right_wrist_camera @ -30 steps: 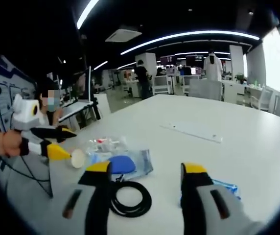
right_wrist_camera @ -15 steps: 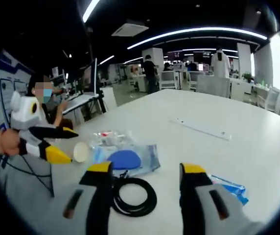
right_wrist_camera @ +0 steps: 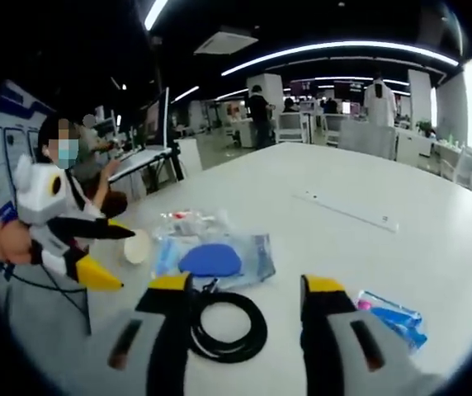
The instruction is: Arrange the tabletop items into an orderly group along one side of the table until the central work area is clear of visible clutter.
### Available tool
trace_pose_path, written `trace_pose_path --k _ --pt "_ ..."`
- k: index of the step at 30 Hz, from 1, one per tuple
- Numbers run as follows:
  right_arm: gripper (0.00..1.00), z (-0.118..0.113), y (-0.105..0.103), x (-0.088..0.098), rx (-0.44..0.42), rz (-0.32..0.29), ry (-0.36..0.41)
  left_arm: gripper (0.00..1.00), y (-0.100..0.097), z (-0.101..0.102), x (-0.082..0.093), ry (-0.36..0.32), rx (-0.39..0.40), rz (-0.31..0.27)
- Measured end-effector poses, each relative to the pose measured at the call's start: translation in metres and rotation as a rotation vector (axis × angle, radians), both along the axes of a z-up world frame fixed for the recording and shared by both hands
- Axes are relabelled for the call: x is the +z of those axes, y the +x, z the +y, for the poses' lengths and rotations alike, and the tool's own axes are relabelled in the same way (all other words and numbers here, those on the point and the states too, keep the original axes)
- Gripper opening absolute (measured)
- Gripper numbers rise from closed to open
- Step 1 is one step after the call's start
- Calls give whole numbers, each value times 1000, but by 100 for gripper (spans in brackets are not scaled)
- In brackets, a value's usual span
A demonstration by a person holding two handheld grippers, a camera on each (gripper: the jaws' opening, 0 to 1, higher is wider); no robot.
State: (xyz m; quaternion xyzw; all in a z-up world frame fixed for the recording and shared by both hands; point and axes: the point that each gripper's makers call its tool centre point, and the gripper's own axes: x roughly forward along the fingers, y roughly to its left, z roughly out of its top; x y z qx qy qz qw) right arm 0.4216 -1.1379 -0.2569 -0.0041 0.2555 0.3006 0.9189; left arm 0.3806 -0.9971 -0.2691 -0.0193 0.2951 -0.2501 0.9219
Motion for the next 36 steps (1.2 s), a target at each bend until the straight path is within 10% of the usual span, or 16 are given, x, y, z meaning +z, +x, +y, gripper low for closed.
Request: trace_pose_path --k 36 --pt "40 8 9 -60 77 86 -67 66 -8 -35 -56 -42 15 135"
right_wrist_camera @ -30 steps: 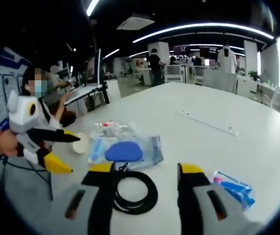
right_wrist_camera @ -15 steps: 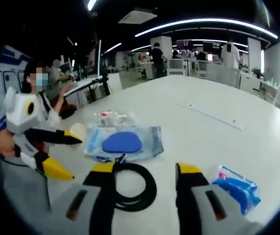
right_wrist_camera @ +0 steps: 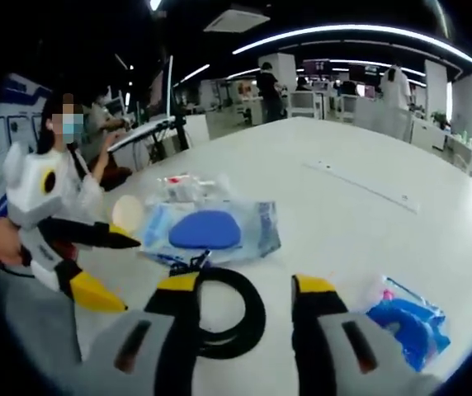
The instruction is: Arrange the tabletop items into an orderly group along one side of the table until the central work area is clear of visible clutter.
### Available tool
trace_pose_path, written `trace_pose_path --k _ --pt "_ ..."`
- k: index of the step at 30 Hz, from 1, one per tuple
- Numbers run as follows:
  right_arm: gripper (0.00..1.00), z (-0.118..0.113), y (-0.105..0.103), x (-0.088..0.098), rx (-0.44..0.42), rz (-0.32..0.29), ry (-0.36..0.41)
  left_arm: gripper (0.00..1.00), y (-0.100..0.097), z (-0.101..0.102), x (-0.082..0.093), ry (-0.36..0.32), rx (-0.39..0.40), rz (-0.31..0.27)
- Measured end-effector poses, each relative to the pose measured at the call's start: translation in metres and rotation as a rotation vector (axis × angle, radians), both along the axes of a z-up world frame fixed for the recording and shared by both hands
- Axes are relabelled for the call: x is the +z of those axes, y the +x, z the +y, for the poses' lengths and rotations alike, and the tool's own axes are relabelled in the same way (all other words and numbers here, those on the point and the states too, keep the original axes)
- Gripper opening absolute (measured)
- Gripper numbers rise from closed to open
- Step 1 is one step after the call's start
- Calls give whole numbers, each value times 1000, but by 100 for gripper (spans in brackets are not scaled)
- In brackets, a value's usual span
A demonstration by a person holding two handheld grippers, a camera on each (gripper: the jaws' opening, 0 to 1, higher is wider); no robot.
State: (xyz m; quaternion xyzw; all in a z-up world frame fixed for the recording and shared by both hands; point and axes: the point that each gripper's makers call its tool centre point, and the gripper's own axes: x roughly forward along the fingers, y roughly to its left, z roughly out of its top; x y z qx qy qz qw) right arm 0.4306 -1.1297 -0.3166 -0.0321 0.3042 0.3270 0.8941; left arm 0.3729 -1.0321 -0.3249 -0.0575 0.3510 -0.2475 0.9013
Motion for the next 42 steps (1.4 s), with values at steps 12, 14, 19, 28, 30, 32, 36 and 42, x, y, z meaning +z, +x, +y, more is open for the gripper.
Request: trace_pose_path --k 12,14,19,28,30,32,36,42 --pt "37 2 2 -16 13 31 -3 54 3 -8 -10 -2 10 33" --pt "36 3 1 -18 16 36 -5 54 4 -10 -11 -3 10 35" --pt "35 3 2 -23 19 47 -14 52 4 -13 -16 7 3 53" --pt "34 4 3 -33 33 61 -29 47 4 -16 -25 26 0 84" --pt "33 4 3 -35 33 68 -32 47 6 -17 -25 18 6 84" --pt "33 4 3 -37 34 69 -34 45 6 -19 -26 18 3 86" --pt "32 3 3 -41 37 81 -45 41 8 -22 -27 27 1 93" --pt "30 5 3 -46 44 85 -57 34 8 -22 -33 48 -1 111"
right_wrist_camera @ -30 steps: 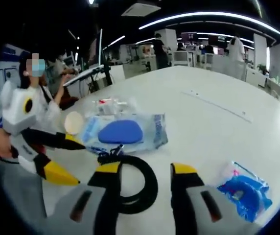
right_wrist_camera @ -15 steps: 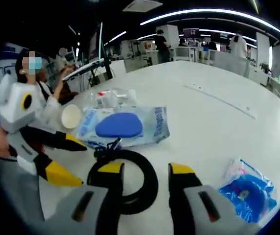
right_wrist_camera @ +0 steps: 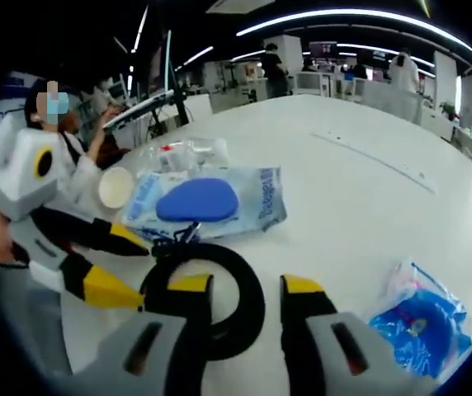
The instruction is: Arrange the tabletop items into an orderly group along one side of the table until the central work area is clear of visible clutter.
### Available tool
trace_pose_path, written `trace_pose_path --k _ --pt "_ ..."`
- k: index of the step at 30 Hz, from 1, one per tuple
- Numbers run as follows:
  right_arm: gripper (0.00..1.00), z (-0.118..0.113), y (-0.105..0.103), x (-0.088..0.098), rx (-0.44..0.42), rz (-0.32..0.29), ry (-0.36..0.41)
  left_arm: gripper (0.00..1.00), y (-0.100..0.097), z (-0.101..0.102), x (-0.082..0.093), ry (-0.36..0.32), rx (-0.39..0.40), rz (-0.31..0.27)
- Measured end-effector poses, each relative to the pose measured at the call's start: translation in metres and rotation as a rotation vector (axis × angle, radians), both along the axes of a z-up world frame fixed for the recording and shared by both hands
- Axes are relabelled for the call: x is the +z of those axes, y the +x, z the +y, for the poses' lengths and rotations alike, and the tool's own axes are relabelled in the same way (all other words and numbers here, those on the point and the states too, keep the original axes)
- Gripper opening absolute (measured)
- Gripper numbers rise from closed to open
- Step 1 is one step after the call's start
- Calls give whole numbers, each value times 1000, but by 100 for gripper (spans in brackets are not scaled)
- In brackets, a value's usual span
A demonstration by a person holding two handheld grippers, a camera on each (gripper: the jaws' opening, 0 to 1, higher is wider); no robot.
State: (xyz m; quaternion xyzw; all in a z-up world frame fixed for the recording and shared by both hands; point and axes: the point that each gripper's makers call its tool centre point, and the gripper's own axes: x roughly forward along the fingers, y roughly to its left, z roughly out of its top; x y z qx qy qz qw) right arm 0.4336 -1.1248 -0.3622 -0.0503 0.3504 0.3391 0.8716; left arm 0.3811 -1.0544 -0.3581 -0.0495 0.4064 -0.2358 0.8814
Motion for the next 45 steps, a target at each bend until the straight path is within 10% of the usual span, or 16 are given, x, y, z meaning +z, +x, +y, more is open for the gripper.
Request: trace_pose_path --k 45 --pt "8 -2 0 -12 69 -30 -127 9 2 -6 -10 29 26 84"
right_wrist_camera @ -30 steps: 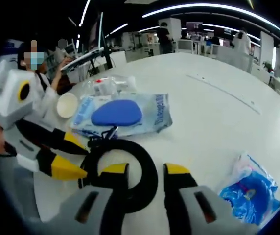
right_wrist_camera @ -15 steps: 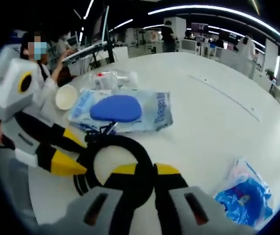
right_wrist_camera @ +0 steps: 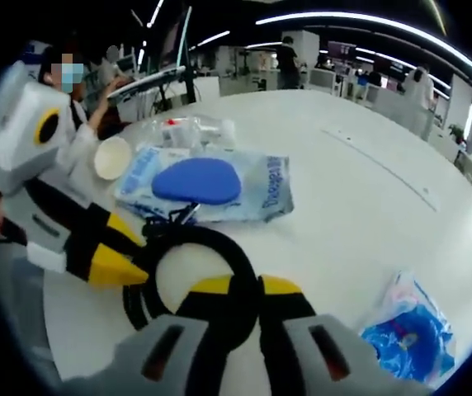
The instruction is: Arrange the tabletop items into an orderly group along one side of the table until the central work area is clear of visible clutter.
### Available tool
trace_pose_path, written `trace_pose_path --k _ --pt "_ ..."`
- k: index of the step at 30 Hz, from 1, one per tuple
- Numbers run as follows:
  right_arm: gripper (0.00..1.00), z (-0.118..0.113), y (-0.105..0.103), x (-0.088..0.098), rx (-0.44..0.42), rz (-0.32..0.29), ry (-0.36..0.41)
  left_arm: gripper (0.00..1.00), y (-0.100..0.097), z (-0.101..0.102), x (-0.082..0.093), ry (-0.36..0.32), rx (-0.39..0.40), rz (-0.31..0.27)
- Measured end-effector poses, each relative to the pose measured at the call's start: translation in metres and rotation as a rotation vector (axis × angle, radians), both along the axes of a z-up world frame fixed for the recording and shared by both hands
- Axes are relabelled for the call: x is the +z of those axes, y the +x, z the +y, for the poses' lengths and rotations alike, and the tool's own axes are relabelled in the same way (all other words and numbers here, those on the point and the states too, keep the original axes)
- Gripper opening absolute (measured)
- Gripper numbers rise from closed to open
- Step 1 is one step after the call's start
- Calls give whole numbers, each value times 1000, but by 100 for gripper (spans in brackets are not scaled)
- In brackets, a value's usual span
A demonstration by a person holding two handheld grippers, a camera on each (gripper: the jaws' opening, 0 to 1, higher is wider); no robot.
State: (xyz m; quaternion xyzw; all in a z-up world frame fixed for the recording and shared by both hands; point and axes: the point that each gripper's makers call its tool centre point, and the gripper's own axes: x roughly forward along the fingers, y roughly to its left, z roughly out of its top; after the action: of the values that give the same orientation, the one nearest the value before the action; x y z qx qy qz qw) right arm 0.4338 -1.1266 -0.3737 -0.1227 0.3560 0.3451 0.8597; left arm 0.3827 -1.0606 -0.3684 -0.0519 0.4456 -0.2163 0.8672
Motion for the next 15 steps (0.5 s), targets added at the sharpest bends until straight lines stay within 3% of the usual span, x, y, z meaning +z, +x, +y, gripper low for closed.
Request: trace_pose_path --k 15 --pt "4 -3 -2 1 -17 8 -3 2 3 1 0 -27 31 12"
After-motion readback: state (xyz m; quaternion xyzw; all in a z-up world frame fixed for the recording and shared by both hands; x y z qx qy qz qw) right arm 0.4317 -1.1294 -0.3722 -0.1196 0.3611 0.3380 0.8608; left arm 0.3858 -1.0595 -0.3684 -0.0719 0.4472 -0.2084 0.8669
